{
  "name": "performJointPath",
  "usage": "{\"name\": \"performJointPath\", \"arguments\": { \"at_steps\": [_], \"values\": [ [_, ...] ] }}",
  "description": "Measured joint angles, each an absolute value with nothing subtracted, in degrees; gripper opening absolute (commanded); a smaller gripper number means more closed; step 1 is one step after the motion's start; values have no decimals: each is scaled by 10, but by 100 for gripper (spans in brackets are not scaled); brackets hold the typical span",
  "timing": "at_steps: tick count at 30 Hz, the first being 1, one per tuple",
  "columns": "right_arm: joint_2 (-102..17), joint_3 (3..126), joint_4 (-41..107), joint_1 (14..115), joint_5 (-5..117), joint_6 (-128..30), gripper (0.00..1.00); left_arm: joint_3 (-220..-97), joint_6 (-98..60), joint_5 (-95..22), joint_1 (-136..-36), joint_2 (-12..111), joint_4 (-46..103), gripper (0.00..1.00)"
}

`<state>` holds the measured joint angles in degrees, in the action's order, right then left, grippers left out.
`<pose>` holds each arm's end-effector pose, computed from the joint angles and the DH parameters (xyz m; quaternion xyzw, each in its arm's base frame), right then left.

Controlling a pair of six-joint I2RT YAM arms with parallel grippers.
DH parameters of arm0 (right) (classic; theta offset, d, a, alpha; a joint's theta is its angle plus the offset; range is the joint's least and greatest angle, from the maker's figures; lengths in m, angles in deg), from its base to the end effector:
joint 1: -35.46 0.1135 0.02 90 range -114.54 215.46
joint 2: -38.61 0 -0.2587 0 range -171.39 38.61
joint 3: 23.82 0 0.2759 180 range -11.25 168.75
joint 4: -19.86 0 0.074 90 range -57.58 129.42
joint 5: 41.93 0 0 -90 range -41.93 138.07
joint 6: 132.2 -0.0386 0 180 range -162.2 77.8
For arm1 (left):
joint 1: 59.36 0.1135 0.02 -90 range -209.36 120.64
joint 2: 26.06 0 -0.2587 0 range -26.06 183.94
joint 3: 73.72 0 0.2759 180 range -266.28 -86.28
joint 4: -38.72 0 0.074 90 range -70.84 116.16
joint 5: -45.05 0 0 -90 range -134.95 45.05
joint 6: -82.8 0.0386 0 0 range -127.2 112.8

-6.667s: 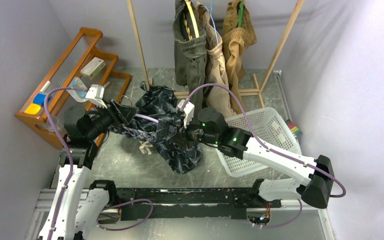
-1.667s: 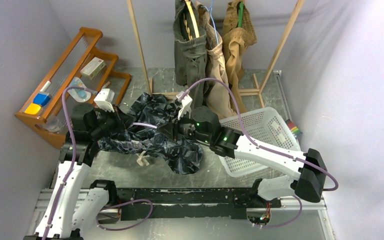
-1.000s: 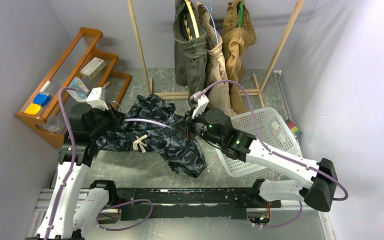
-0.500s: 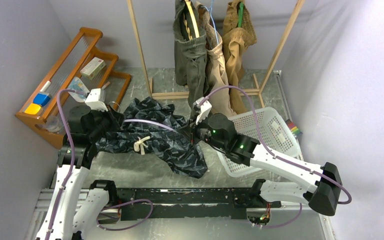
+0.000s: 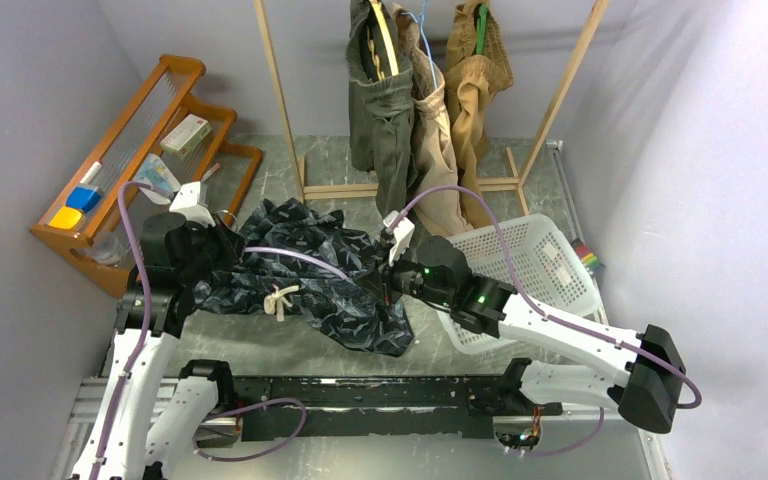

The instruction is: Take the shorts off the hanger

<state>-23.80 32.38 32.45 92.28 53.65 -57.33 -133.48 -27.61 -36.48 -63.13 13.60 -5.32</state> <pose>0.1506 0.2371 0.2767 -0.3155 0.7489 0.3736 0.4473 0.1817 -0.0177 0.3279 -0.0812 0.8331 -0.1744 0.5186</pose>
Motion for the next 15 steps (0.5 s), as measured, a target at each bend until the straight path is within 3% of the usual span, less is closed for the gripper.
{"name": "performJointPath", "arguments": {
  "at_steps": [15],
  "values": [
    [-191,273,352,923,460,-569,0,-1340,-337,-416,-632,134,-51,7]
  ]
}}
